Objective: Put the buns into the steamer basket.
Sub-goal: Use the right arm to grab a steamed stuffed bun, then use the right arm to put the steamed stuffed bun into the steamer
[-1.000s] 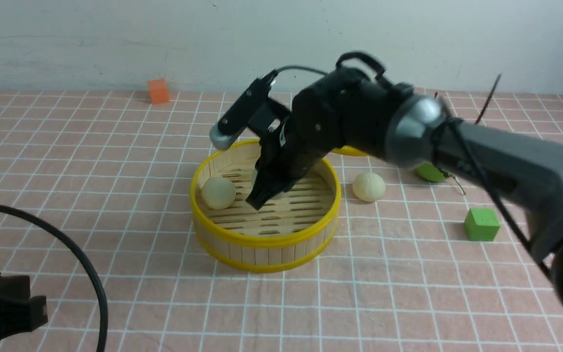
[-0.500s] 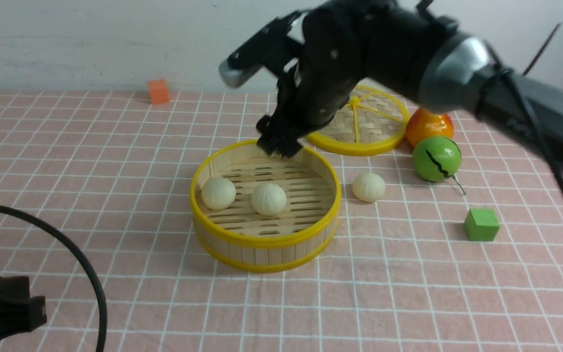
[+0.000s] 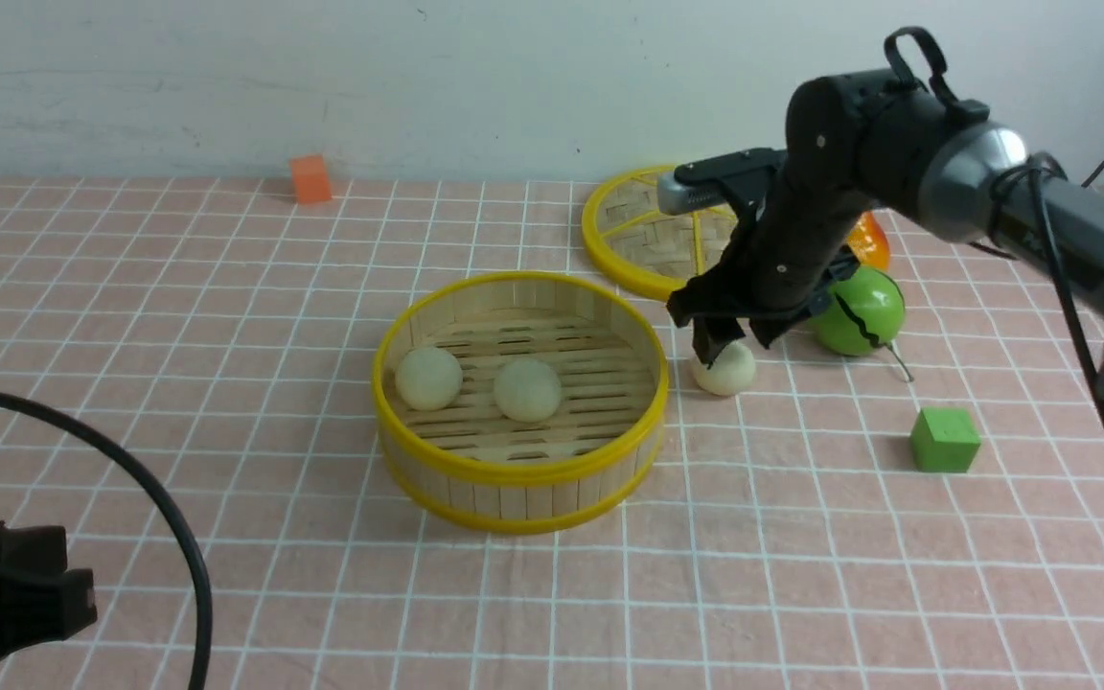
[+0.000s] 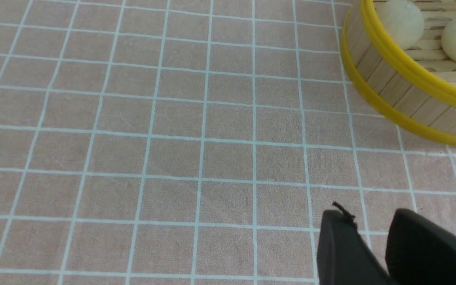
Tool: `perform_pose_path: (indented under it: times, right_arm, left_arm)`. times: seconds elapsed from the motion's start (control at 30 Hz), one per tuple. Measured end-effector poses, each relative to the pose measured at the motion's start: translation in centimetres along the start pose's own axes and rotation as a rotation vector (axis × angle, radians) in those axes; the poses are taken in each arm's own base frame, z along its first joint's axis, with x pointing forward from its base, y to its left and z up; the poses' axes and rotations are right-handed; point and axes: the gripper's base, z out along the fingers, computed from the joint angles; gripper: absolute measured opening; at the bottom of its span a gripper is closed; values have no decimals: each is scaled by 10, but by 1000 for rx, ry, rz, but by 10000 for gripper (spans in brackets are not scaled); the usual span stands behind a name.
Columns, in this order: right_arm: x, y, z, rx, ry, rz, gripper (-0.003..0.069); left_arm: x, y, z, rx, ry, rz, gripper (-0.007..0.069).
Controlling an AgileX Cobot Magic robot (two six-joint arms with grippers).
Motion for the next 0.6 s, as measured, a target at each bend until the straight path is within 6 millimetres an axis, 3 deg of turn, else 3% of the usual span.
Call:
perform_pose_path:
  times: [0.17, 0.33, 0.43, 0.5, 0.6]
  right_arm:
    - [0, -2, 23, 6, -20, 2, 418]
    - [1, -4, 25, 21, -9, -17, 200]
    - [-3, -3, 15, 21, -1, -44, 48]
    - [-7, -2, 6, 16, -3, -55, 20]
    - [-18, 15, -30, -23, -19, -114, 17]
  left_arm:
    - [0, 0, 0, 0, 0, 0, 179]
    - [0, 0, 0, -1, -2, 3, 182]
    - [0, 0, 0, 0, -3, 3, 183]
    - [0, 0, 0, 0, -3, 3, 185]
    - [0, 0, 0, 0, -4, 3, 188]
